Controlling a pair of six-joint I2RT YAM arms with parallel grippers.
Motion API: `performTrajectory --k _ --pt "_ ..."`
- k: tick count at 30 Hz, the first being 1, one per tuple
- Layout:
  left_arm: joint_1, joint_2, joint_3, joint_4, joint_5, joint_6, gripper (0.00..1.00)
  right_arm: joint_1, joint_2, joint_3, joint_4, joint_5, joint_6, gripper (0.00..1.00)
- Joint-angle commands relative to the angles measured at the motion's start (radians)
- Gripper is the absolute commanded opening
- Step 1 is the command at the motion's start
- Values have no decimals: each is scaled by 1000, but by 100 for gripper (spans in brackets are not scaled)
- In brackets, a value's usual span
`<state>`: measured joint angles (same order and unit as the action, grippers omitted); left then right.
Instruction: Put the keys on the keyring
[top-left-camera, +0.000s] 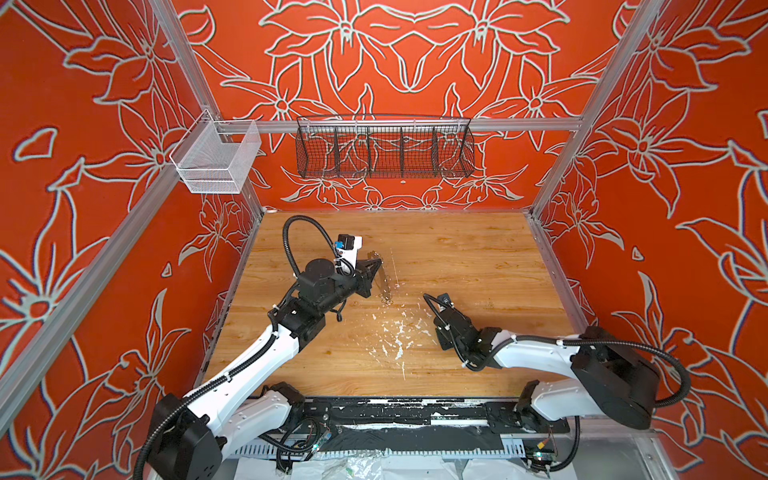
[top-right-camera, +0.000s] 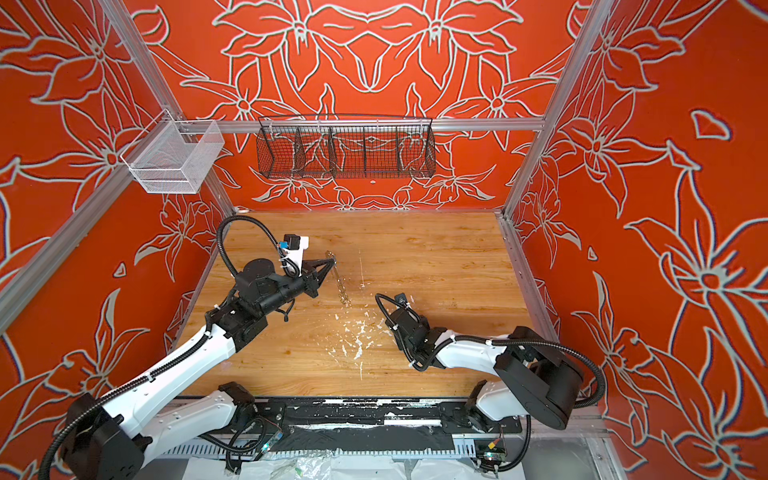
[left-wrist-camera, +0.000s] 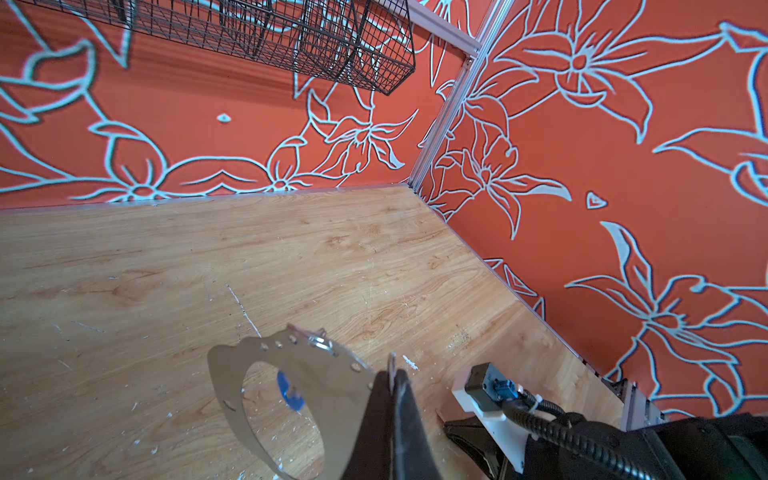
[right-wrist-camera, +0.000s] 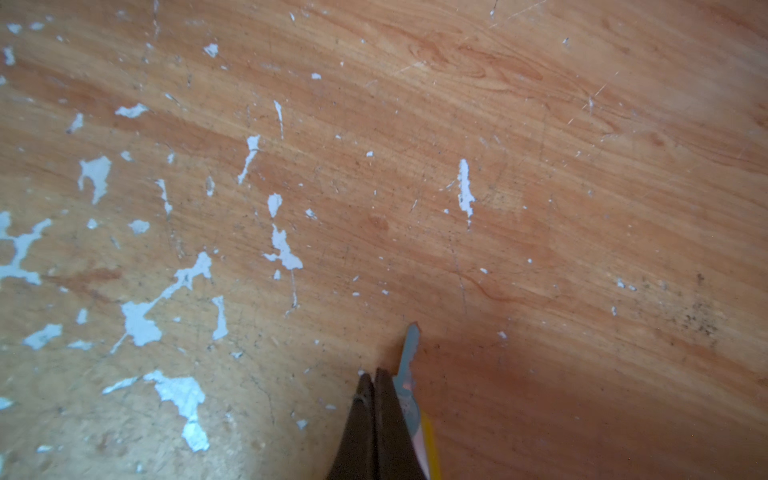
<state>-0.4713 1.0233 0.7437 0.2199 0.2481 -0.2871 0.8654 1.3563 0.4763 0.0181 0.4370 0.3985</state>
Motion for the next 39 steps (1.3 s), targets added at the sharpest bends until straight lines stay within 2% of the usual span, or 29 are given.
performTrajectory --k 1,10,13,16,21,26,31,35,36,39 --pt "2 -19 3 51 15 8 0 6 -47 27 -39 14 50 0" --pt "2 -14 5 52 19 6 0 3 -90 42 12 -55 180 0" --pt "2 -14 5 53 18 8 0 3 -72 43 91 -86 233 0" --pt "2 -15 5 52 17 9 0 3 -25 83 137 -109 235 0" --pt "2 -24 3 46 12 11 0 2 59 205 132 -84 156 0" --pt "2 -28 -4 48 6 12 0 2 125 241 203 -93 61 0" --pt "2 -29 -6 51 0 11 0 2 135 180 244 -136 16 0" --pt "2 -28 -6 55 -9 9 0 3 71 107 290 -133 -95 0" --pt "2 -28 -6 55 -14 8 0 1 58 96 289 -135 -135 2" --pt "1 -28 -5 52 -16 10 0 1 44 68 293 -126 -212 15"
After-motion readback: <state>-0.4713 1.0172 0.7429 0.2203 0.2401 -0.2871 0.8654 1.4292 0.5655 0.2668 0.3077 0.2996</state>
